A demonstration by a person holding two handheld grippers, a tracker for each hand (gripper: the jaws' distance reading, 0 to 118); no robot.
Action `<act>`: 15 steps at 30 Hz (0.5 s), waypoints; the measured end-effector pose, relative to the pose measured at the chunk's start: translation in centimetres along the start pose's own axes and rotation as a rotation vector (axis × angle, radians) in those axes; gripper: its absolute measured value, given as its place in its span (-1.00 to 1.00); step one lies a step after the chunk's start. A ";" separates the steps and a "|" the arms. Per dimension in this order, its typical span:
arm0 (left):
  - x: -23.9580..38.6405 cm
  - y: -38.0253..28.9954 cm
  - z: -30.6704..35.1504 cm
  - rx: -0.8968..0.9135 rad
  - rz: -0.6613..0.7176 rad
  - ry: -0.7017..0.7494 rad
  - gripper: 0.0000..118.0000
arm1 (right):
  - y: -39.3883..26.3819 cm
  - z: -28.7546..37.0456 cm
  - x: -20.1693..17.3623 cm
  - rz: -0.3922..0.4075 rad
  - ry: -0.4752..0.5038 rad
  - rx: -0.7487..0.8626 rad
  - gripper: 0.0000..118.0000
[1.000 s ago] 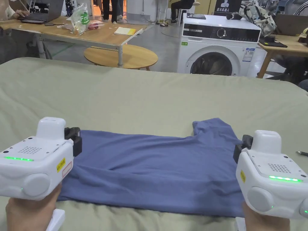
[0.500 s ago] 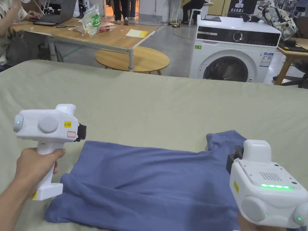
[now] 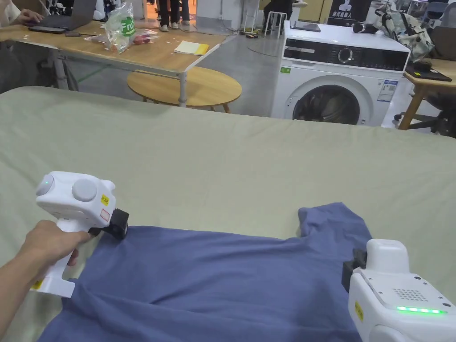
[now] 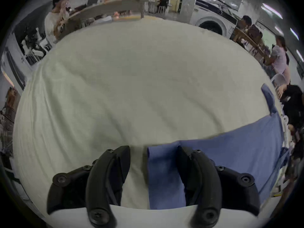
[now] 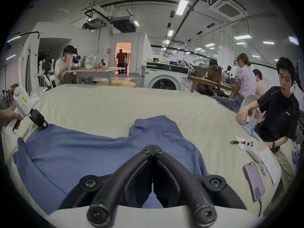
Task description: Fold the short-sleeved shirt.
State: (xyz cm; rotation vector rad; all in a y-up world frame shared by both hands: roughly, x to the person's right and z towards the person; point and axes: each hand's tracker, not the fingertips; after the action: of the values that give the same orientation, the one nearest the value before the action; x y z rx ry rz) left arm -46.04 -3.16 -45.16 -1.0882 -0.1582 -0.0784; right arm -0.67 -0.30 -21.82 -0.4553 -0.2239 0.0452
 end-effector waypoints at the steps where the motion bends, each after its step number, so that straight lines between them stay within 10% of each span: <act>1: 0.6 -0.1 0.1 0.018 -0.026 0.007 -0.54 | 0.0 -0.1 0.4 -0.004 -0.001 -0.007 -1.00; 5: 1.2 -0.1 0.3 0.038 -0.074 0.005 -1.00 | 0.9 -1.3 2.4 -0.037 0.000 -0.061 -1.00; 11: -0.2 -0.3 2.9 0.134 -0.037 -0.040 -1.00 | 5.0 -6.3 7.2 -0.075 0.011 -0.209 -1.00; 15: -0.4 -0.4 4.3 0.171 -0.033 -0.039 -1.00 | 7.4 -11.7 9.9 -0.070 0.024 -0.350 0.10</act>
State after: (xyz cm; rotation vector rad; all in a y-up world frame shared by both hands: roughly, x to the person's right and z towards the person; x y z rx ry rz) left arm -46.90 0.48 -42.97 -0.9170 -0.2146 -0.0721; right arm 11.64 2.25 -33.34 -0.7952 -0.2243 -0.0695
